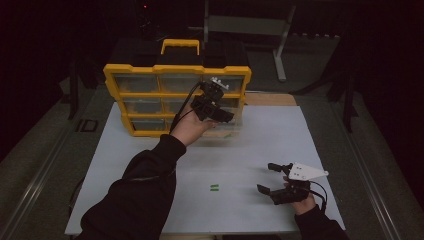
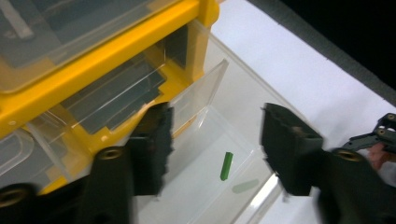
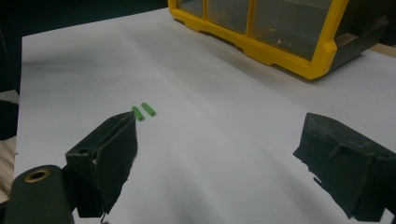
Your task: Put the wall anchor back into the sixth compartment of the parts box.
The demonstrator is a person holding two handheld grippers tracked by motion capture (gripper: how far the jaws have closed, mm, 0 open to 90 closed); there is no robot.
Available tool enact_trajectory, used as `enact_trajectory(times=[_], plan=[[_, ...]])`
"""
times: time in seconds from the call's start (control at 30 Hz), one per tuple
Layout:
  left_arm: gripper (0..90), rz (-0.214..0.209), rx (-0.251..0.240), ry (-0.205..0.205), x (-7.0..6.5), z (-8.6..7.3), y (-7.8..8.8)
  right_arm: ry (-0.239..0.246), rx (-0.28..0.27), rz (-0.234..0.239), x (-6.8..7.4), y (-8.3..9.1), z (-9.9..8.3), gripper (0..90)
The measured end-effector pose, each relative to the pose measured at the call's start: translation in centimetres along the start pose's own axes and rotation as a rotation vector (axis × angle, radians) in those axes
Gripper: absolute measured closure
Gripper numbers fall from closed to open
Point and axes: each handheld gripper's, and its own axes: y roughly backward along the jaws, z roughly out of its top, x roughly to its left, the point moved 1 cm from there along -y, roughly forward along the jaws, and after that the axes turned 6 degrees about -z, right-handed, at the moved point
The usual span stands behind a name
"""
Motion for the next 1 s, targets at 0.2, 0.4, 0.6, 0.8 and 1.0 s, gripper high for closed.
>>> enact_trajectory(times=[0.2, 0.4, 0.6, 0.8, 1.0], plan=[[14.1, 0.001, 0.002, -0.039, -0.2, -0.5, 0.7, -0.001, 0.001, 0.0, 0.0, 0.0, 0.0, 12.0], [1.2, -0.002, -0.01, -0.041, -0.1, -1.1, 1.5, -0.001, 0.0, -0.002, 0.0, 0.0, 0.0, 12.0], [0.0, -0.013, -0.02, -0.037, 0.4, -2.0, 2.6, 0.0, -0.001, -0.002, 0.0, 0.0, 0.1, 12.0], [0.0, -0.012, -0.041, -0.029, 0.9, -3.0, 3.7, 0.0, 0.0, -0.001, 0.1, 0.0, 0.1, 12.0], [0.0, -0.008, -0.046, -0.019, 1.4, -4.2, 4.3, 0.001, 0.0, -0.002, 0.1, 0.0, 0.1, 12.0]])
